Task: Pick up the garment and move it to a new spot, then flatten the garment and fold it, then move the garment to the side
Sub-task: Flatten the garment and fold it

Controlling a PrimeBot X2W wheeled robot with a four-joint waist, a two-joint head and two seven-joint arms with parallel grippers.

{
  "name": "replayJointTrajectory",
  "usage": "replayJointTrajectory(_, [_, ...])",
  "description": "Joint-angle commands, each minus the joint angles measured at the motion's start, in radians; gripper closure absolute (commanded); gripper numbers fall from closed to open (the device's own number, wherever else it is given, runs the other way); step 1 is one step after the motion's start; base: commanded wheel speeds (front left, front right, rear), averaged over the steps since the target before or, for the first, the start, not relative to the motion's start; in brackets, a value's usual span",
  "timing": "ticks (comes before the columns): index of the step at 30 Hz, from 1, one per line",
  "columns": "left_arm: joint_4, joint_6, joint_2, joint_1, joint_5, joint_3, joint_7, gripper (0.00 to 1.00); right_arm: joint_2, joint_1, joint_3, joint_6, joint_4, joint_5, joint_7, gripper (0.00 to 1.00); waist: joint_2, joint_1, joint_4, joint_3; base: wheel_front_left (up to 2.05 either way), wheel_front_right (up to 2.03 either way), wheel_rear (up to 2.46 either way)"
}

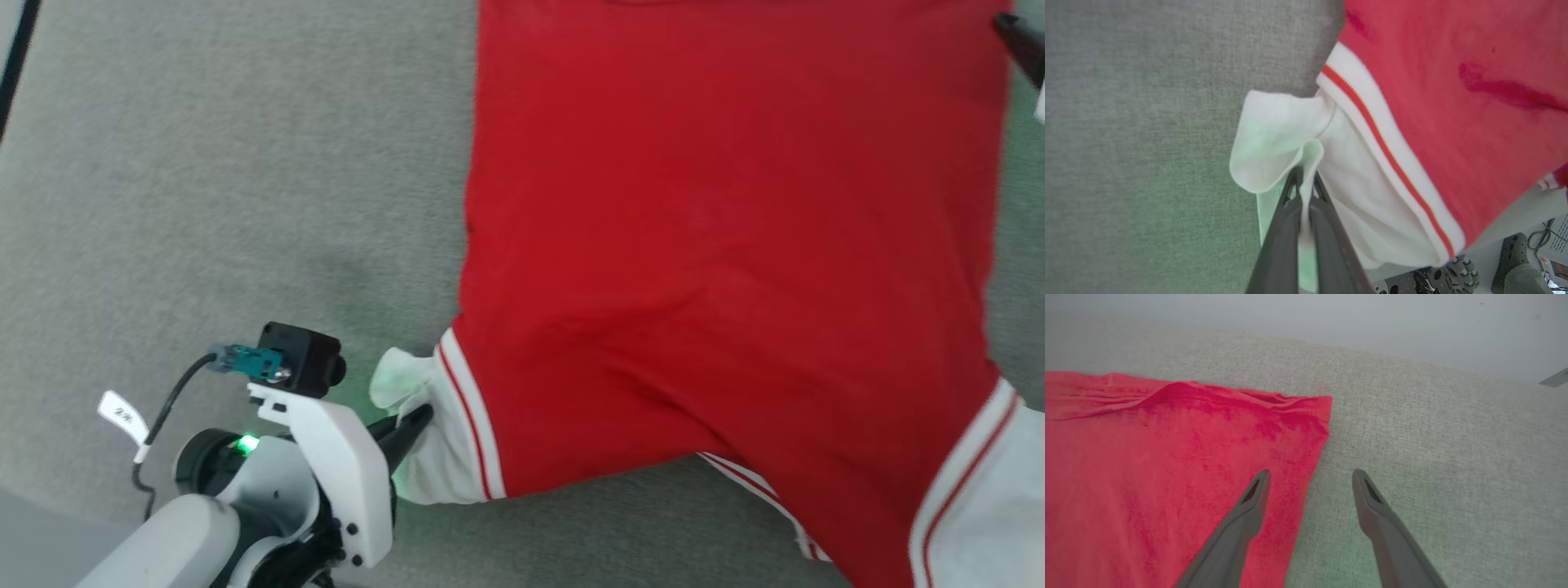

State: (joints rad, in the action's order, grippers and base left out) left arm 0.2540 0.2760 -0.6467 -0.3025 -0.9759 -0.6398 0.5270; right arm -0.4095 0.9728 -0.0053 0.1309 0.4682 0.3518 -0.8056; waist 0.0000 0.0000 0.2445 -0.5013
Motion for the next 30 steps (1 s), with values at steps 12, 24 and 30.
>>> replayJointTrajectory(12, [-0.087,-0.067,0.074,-0.067,0.010,-0.048,-0.005,1.00,0.021,0.138,-0.111,0.000,0.434,-0.142,-0.172,0.00,0.0000,0.0000,0.120,-0.054,0.00,0.00,0.00])
replayJointTrajectory(24, [-0.116,-0.049,0.046,-0.055,0.002,-0.009,-0.032,1.00,0.000,0.107,0.037,0.000,0.297,-0.019,-0.240,1.00,0.0000,0.0000,0.029,-0.016,0.00,0.00,0.00])
replayJointTrajectory(30, [-0.092,-0.025,0.001,-0.033,0.002,0.023,-0.035,1.00,-0.076,-0.022,0.137,0.000,-0.012,0.179,-0.267,1.00,0.0000,0.0000,-0.060,0.017,0.00,0.00,0.00])
